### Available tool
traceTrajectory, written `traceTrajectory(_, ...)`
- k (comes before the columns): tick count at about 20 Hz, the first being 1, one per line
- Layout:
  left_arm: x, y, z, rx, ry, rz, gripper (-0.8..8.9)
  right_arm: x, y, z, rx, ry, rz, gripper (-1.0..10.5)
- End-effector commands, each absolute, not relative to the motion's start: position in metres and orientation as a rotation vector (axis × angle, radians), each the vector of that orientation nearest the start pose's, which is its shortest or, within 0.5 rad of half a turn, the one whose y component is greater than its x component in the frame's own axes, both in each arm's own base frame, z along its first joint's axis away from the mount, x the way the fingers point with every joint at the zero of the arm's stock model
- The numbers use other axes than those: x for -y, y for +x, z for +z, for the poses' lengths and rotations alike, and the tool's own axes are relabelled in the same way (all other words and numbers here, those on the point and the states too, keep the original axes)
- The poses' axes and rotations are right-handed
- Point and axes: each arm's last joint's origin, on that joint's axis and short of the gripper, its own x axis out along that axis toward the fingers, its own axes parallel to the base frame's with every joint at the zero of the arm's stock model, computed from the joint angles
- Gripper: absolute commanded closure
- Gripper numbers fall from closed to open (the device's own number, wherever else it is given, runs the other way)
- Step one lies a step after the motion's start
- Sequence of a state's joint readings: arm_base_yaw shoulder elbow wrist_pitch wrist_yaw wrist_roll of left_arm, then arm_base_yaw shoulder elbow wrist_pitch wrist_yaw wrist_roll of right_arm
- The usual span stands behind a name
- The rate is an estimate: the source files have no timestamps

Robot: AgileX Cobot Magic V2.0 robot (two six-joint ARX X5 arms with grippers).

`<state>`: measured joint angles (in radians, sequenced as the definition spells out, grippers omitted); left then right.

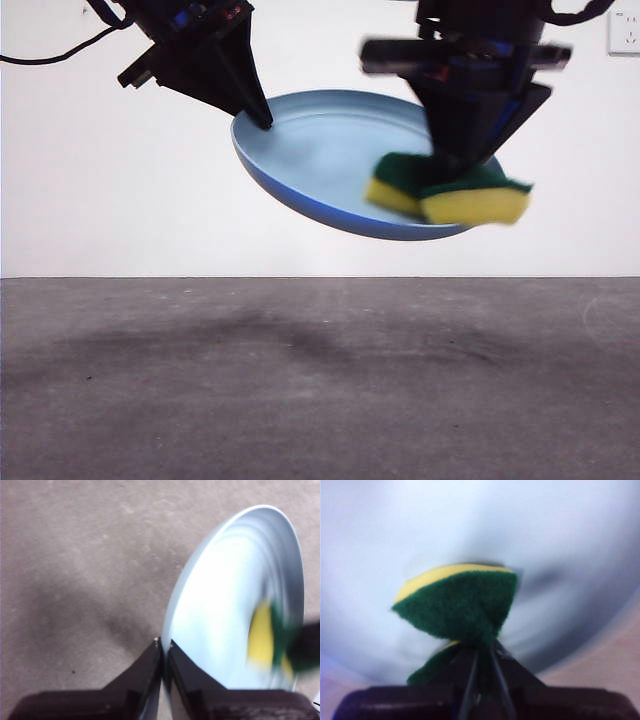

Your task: Pick up the plate,pick up the cloth,clean the plate with the cloth

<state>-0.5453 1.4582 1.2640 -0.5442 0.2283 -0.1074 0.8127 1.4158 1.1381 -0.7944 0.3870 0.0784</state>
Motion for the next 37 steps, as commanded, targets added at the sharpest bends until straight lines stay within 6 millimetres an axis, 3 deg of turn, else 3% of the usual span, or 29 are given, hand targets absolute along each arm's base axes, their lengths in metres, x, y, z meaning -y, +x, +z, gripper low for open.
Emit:
traceTrajectory(1,0.169,0.263,0.314,-0.798,-0.008,-0.728,8.22,-0.192,0.205,0.276,-0.793,-0.543,0.226,9.6)
traceTrajectory(6,0.168,0.261,0.312,-0.813,0.024,-0.734,8.22,-0.201,0.221,0.294,-0.570,-0.367,0.215,9.6)
traceTrajectory(10,0.168,0.261,0.312,-0.806,0.048,-0.738,8.22,-0.211,0.227,0.306,-0.462,-0.228,0.358,9.6)
traceTrajectory(18,0.162,0.269,0.304,-0.780,0.220,-0.514,8.22,-0.204,0.215,0.328,-0.411,-0.160,0.472,9.6)
traceTrajectory(20,0.158,0.280,0.292,-0.823,0.222,-0.477,8.22,-0.193,0.205,0.336,-0.419,-0.165,0.471,9.6)
traceTrajectory(27,0.139,0.332,0.217,-1.041,0.216,-0.356,8.22,-0.153,0.166,0.357,-0.482,-0.204,0.459,9.6)
traceTrajectory(31,0.127,0.346,0.183,-1.141,0.211,-0.310,8.21,-0.142,0.155,0.365,-0.467,-0.194,0.458,9.6)
traceTrajectory(34,0.123,0.350,0.174,-1.172,0.204,-0.292,8.09,-0.141,0.153,0.366,-0.463,-0.180,0.456,9.6)
traceTrajectory(35,0.123,0.350,0.174,-1.169,0.203,-0.292,7.59,-0.141,0.153,0.366,-0.464,-0.178,0.456,9.6)
traceTrajectory(37,0.123,0.350,0.174,-1.166,0.188,-0.307,5.55,-0.143,0.155,0.364,-0.472,-0.174,0.453,9.6)
